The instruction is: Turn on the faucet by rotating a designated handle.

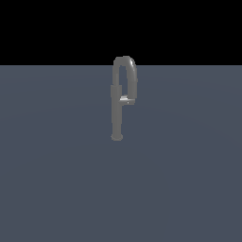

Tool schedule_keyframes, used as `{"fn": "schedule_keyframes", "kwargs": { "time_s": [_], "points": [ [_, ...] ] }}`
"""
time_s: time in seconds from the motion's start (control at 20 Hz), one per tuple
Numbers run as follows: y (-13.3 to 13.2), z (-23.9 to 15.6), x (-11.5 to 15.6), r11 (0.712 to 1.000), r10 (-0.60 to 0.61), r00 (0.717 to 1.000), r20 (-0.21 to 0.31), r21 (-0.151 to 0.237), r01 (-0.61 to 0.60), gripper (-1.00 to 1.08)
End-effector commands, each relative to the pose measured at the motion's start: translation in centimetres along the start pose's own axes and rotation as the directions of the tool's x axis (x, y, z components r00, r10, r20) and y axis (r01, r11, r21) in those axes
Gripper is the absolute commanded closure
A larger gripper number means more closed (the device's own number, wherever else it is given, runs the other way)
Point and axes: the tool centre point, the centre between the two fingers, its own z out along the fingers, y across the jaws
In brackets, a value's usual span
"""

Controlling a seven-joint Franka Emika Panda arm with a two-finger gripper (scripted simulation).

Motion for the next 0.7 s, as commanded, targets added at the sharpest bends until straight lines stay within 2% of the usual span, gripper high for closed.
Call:
{"fn": "schedule_keyframes", "kwargs": {
  "time_s": [0.0,0.35,0.65],
  "points": [
    [0.0,0.0,0.0,1.0,0.0,1.0,0.0,0.0,0.0,1.08],
    [-0.1,0.0,0.6,1.0,0.013,1.0,0.018,0.013,-0.014,1.08],
    [-0.4,0.2,2.2,0.998,0.046,0.997,0.063,0.045,-0.049,1.08]
  ]
}}
